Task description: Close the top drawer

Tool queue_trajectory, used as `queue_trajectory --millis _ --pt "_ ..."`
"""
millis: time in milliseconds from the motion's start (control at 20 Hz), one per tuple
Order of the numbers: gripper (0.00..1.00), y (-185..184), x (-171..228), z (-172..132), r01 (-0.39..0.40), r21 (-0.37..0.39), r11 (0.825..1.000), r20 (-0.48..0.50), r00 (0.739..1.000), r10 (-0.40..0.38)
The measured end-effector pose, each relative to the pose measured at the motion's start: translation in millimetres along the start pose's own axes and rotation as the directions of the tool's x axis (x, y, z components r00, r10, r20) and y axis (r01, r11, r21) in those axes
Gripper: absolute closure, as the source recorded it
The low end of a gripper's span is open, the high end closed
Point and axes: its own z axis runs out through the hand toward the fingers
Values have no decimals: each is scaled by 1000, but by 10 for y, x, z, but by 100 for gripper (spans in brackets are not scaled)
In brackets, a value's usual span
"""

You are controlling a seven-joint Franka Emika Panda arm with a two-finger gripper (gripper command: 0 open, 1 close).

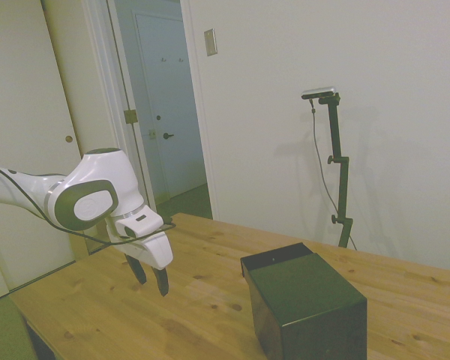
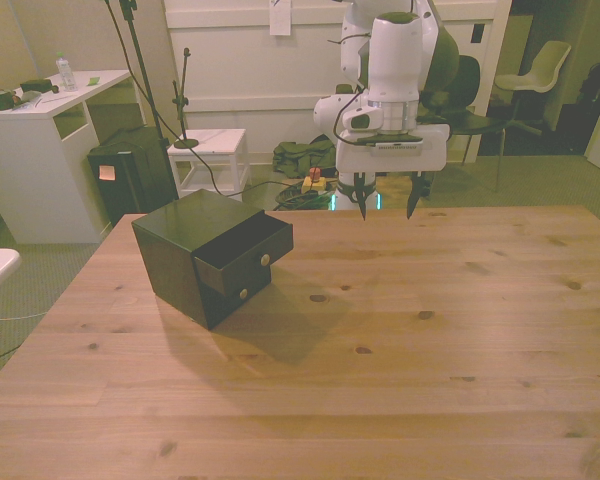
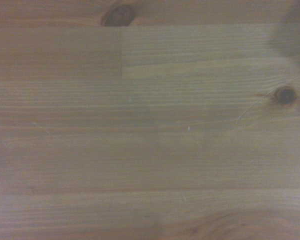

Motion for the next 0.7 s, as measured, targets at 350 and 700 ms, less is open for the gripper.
queue_trajectory --millis 350,700 --pt "0 -34 484 -157 -32 30 999 -103 994 35" --pt "0 -538 957 -77 -113 105 988 -225 965 134"
